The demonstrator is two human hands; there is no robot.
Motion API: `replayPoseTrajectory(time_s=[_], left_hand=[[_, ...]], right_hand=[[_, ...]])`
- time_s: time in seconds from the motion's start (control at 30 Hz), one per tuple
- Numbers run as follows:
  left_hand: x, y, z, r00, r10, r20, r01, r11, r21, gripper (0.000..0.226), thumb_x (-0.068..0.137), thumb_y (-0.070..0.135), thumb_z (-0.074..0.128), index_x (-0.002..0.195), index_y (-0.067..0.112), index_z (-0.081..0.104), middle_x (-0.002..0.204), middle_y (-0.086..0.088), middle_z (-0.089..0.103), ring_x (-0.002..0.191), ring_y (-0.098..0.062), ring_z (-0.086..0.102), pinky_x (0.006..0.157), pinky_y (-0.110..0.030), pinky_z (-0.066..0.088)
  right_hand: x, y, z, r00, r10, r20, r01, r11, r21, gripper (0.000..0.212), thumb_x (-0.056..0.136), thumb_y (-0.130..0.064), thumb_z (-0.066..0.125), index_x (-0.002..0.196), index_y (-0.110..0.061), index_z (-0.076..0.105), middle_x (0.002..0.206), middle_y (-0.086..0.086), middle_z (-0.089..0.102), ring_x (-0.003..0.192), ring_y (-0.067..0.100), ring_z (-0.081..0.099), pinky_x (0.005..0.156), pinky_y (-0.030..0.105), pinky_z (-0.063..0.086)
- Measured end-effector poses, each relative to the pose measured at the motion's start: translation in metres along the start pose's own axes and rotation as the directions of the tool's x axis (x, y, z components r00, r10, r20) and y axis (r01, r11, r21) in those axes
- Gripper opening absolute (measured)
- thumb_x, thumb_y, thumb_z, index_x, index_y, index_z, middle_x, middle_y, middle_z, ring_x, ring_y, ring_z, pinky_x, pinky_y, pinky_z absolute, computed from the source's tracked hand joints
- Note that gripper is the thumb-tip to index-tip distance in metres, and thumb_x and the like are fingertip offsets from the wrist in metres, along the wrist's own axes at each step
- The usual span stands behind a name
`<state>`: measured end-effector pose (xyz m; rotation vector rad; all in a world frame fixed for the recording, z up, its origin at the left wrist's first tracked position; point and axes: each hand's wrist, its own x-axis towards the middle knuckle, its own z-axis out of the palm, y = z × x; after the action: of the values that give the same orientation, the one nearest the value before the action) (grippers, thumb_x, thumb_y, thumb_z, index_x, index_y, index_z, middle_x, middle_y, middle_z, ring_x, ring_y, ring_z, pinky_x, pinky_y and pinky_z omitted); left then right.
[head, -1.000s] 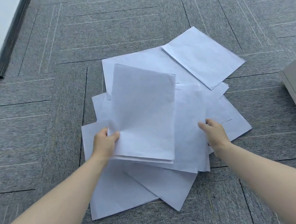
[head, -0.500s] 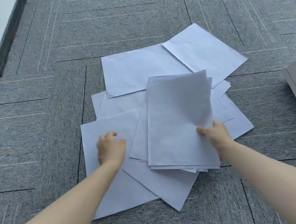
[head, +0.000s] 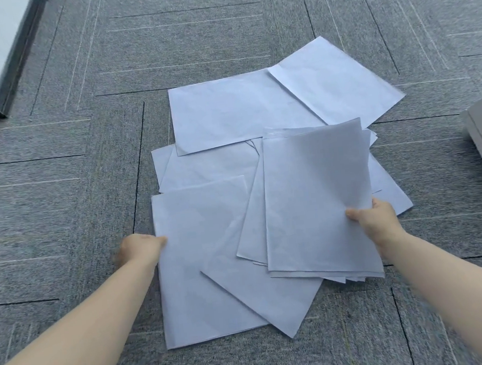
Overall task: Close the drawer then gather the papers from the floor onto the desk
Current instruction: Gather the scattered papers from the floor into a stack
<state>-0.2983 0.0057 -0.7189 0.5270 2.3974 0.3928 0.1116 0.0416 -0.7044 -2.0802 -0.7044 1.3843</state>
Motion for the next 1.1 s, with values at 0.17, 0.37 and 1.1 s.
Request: replayPoseTrajectory(time_s=[0.17, 0.37, 1.1], left_hand=[[-0.017, 0.012, 0.009, 0.982, 0.176, 0.071, -0.169, 0.981, -0.097, 0.012, 0.085, 0.018, 0.067, 0.077, 0.011, 0.063, 0.081, -0.004, 0.062, 0.081, -0.026, 0.056, 0.061, -0.03, 0.038], [-0.032, 0.026, 0.021, 0.942, 0.293, 0.165, -0.257, 0.943, -0.209, 0.01, 0.087, 0.016, 0.065, 0.088, 0.006, 0.061, 0.081, -0.006, 0.06, 0.077, -0.023, 0.053, 0.06, -0.027, 0.039], [-0.082, 0.048, 0.066, 0.696, 0.372, 0.615, -0.253, 0.927, -0.275, 0.042, 0.07, 0.003, 0.074, 0.11, 0.011, 0.062, 0.104, -0.006, 0.071, 0.085, -0.017, 0.068, 0.069, -0.027, 0.055]], right_hand=[[-0.003, -0.003, -0.006, 0.998, -0.031, -0.061, 0.026, 0.996, -0.084, 0.018, 0.084, -0.002, 0.061, 0.089, -0.018, 0.067, 0.095, 0.009, 0.07, 0.089, 0.032, 0.066, 0.088, 0.049, 0.055], [-0.007, -0.008, -0.018, 0.988, -0.012, -0.153, -0.017, 0.982, -0.186, 0.008, 0.074, -0.011, 0.06, 0.075, -0.019, 0.062, 0.091, 0.007, 0.071, 0.089, 0.034, 0.066, 0.085, 0.05, 0.055], [-0.013, -0.005, -0.02, 0.998, -0.028, -0.058, 0.026, 0.999, -0.041, 0.025, 0.09, 0.002, 0.054, 0.082, -0.021, 0.061, 0.085, 0.001, 0.066, 0.086, 0.029, 0.063, 0.088, 0.048, 0.054]])
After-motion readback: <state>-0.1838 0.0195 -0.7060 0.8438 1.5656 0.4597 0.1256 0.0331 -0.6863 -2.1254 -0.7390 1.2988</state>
